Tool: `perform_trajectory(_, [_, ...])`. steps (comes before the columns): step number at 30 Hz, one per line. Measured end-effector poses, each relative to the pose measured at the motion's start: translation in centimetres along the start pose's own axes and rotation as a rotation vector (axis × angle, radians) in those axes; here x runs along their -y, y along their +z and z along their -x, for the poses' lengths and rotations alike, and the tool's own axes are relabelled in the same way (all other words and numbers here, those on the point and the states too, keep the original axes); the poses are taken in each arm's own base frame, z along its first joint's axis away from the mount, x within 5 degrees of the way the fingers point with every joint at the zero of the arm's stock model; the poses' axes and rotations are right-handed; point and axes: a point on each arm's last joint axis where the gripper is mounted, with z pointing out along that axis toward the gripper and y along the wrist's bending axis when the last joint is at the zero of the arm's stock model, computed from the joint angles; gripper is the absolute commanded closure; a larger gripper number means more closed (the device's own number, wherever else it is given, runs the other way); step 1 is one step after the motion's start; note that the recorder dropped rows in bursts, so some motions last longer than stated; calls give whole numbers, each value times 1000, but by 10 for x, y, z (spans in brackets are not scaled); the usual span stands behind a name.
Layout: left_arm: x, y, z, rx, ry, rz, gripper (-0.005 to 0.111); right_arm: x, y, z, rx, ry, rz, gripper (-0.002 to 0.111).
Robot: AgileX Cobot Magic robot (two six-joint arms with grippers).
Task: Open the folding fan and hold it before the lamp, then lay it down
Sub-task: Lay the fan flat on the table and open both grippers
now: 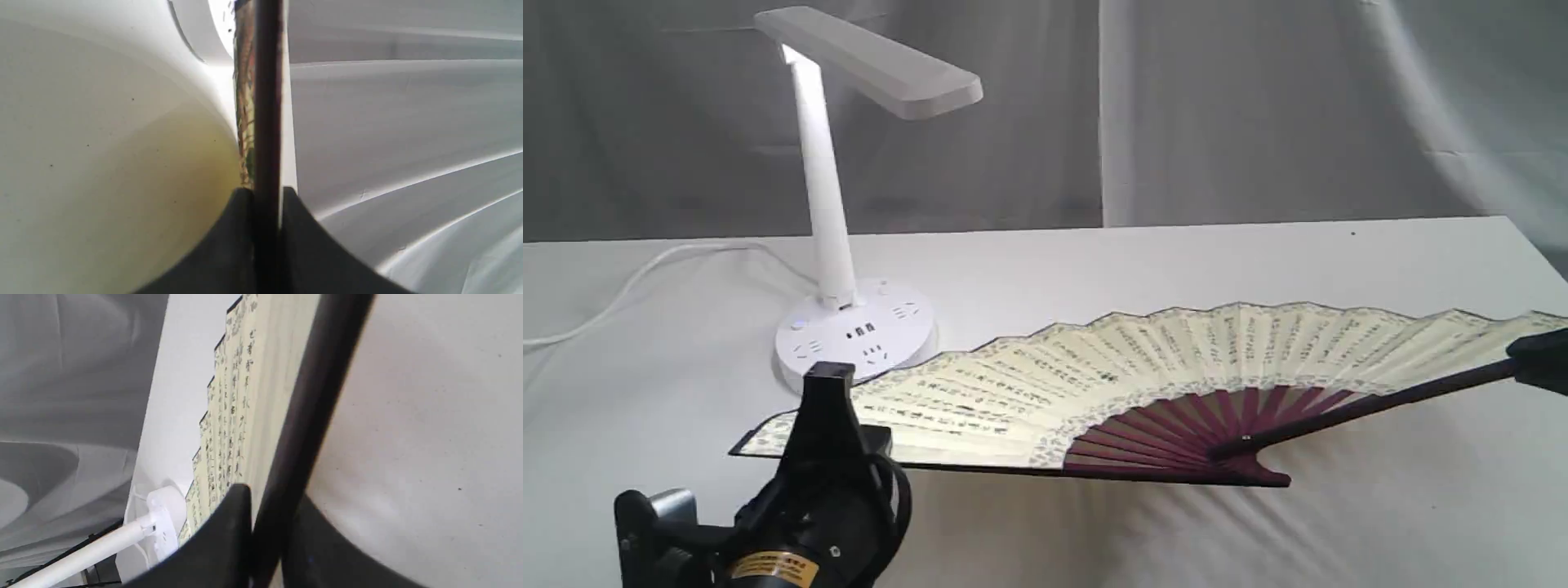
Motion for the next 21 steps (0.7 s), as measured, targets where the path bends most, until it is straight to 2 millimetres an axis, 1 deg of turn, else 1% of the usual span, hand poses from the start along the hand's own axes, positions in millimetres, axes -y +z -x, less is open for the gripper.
perform_trajectory(6, [-7,8,-6,4,22,14,106,12,9,4,-2,31,-37,108])
perform_trajectory(10, [-12,11,-9,-2,48,20,100,15,10,6,9,23,-61,108])
perform_trajectory(15, [-20,14,-7,32,57,38,85,20,7,12,66,27,-93,108])
perform_trajectory(21, [-20,14,-6,40,58,33,66,23,6,16,105,18,-118,93])
